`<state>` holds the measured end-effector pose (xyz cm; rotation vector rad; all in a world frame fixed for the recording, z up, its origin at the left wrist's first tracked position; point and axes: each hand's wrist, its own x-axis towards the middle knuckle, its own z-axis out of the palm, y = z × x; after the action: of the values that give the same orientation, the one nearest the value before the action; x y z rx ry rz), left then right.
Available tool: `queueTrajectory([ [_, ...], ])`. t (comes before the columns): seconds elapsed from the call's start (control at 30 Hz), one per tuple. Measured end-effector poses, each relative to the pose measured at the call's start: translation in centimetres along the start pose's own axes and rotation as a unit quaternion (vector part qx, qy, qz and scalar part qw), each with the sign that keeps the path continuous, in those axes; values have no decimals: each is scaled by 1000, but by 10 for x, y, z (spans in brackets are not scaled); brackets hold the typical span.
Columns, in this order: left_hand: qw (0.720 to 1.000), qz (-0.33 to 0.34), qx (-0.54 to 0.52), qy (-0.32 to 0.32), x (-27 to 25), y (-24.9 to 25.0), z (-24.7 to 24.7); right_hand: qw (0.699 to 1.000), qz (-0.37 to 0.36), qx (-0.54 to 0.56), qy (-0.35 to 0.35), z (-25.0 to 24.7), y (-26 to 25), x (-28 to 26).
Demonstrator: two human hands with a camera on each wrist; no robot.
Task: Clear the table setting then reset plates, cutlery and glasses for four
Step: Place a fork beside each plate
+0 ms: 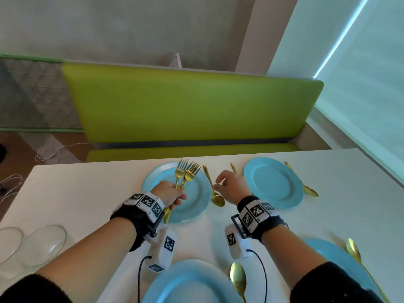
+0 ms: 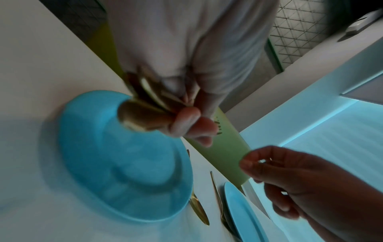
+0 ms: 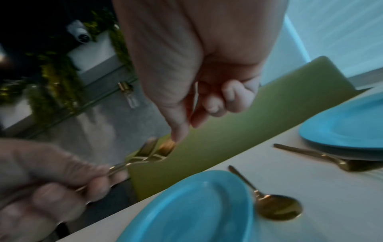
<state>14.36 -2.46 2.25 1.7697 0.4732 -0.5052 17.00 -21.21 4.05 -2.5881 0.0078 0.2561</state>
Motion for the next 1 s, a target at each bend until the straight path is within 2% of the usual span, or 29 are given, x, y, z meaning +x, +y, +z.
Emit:
queueTrajectory([
  [0.2,992,24,59,-110,-66,-23,-36,984,-145,-98,-29,34,-78,-84],
  [0.33,982,32,122,-141,-109,-41,-75,974,-176,-135,-49,50,-119,-126],
  [0.5,971,33,164,-173,-138,-63,-117,955,-224,-178,-71,75,-163,-164],
  [0.7,976,3,143,-162,-144,-77,-139,944,-234,-217,-82,90,-188,-177],
  [1.0,975,-37,130,-175,-131,-79,-139,930,-233,-259,-116,100,-195,-158],
])
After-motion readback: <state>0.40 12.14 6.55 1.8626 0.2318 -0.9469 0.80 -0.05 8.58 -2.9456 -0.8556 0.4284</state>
